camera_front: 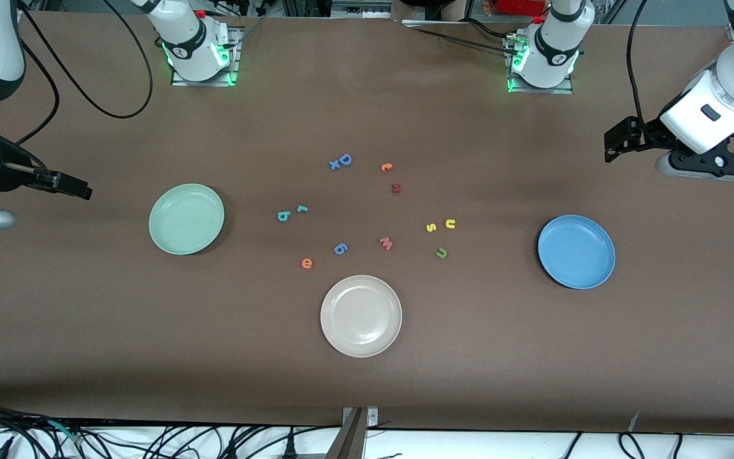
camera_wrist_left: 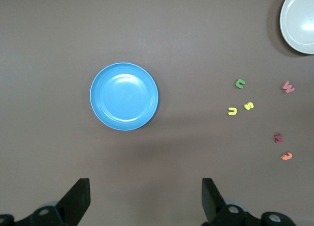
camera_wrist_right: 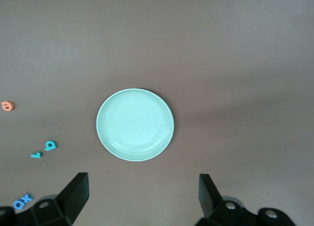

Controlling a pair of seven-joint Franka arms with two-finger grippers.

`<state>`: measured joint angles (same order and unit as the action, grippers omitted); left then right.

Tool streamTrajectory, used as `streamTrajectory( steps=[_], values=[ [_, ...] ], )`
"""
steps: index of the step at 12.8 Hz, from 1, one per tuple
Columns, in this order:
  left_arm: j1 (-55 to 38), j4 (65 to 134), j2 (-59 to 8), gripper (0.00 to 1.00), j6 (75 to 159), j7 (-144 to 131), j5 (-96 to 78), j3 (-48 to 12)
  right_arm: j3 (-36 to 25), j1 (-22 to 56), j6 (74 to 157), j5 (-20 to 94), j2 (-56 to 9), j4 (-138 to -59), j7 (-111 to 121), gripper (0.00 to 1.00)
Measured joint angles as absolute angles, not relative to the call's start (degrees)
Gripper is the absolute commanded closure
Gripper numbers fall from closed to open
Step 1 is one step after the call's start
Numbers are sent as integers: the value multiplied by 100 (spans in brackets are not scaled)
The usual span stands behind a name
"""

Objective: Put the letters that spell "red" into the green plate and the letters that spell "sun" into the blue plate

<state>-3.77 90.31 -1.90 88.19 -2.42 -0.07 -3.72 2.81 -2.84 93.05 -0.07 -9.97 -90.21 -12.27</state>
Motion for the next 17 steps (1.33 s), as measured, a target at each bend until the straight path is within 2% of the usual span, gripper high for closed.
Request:
streamTrajectory(
  steps=[3, 7, 12, 14, 17],
  values=[
    [-378, 9031, -190, 0, 8819, -242, -7, -373, 393, 138, 9414, -7, -1074, -9121, -2056, 1],
    [-378, 9031, -190, 0, 8819, -243, -7, -377, 508, 623, 10196, -4, -1258, -9682, -2985, 1],
    [-378, 9031, -190, 0, 8819, -288, -7, -381, 1387, 807, 11214, 4, -1640, -10446, -4559, 1],
    [-379, 9031, -190, 0, 8819, -290, -7, -381, 1510, 929, 11394, 4, -1888, -10514, -4800, 1],
    [-379, 9031, -194, 0, 8819, -291, -7, -381, 1573, 937, 12173, 4, -2052, -11053, -4876, 1]
  ],
)
